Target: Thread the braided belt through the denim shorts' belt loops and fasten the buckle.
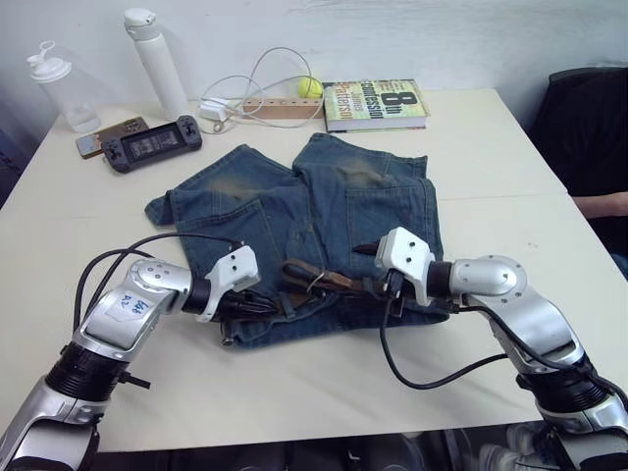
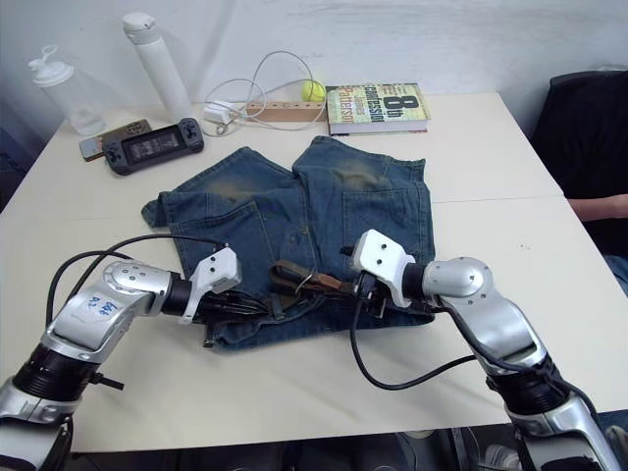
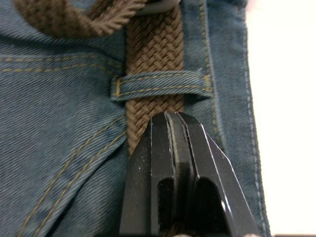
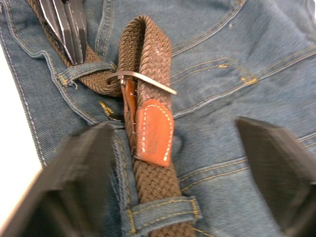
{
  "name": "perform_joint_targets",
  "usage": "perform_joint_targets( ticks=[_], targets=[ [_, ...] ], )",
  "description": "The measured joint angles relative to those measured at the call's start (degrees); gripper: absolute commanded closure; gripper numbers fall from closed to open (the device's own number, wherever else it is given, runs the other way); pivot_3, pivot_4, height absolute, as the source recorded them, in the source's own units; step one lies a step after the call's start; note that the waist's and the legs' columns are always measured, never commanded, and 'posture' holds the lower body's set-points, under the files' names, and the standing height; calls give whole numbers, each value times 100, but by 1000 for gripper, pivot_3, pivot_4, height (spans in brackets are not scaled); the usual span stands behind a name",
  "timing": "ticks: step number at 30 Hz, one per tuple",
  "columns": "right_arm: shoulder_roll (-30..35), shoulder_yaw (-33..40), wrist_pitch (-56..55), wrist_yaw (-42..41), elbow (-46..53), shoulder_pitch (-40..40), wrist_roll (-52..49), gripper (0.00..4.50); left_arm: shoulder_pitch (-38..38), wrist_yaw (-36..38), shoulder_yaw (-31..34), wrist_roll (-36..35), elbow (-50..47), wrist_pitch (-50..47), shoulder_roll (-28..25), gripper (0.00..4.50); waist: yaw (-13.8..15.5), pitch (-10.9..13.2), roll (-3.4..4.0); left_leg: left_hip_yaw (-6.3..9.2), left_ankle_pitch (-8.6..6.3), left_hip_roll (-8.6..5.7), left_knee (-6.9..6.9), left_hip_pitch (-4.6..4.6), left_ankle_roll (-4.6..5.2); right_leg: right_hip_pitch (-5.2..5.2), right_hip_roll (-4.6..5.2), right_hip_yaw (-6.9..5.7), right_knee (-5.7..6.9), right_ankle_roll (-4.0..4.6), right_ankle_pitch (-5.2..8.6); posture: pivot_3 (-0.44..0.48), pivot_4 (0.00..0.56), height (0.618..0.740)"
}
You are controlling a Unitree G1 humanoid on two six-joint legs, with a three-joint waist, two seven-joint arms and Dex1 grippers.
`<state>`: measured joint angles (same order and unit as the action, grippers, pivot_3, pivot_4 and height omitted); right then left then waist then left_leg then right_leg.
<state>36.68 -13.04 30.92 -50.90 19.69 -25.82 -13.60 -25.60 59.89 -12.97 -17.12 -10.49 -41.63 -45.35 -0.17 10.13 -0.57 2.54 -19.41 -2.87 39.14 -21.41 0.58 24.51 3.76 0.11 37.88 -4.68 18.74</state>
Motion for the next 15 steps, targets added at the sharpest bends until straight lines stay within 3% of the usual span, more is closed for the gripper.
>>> perform_joint_targets(
  ticks=[13, 15],
  targets=[
    [-257, -20, 66, 38, -207, 36, -93, 1248, 81, -104, 69, -42, -62, -77, 3, 4500, -1, 0, 0, 0, -1, 0, 0, 0, -1, 0, 0, 1, 0, 0, 0, 0, 150, 735],
    [-257, -20, 67, 38, -215, 36, -94, 1967, 95, -124, 73, -44, -79, -78, 3, 4500, 0, 0, 0, 1, -1, 0, 0, 0, -1, 0, 0, 1, 0, 0, 0, 0, 150, 735]
  ],
)
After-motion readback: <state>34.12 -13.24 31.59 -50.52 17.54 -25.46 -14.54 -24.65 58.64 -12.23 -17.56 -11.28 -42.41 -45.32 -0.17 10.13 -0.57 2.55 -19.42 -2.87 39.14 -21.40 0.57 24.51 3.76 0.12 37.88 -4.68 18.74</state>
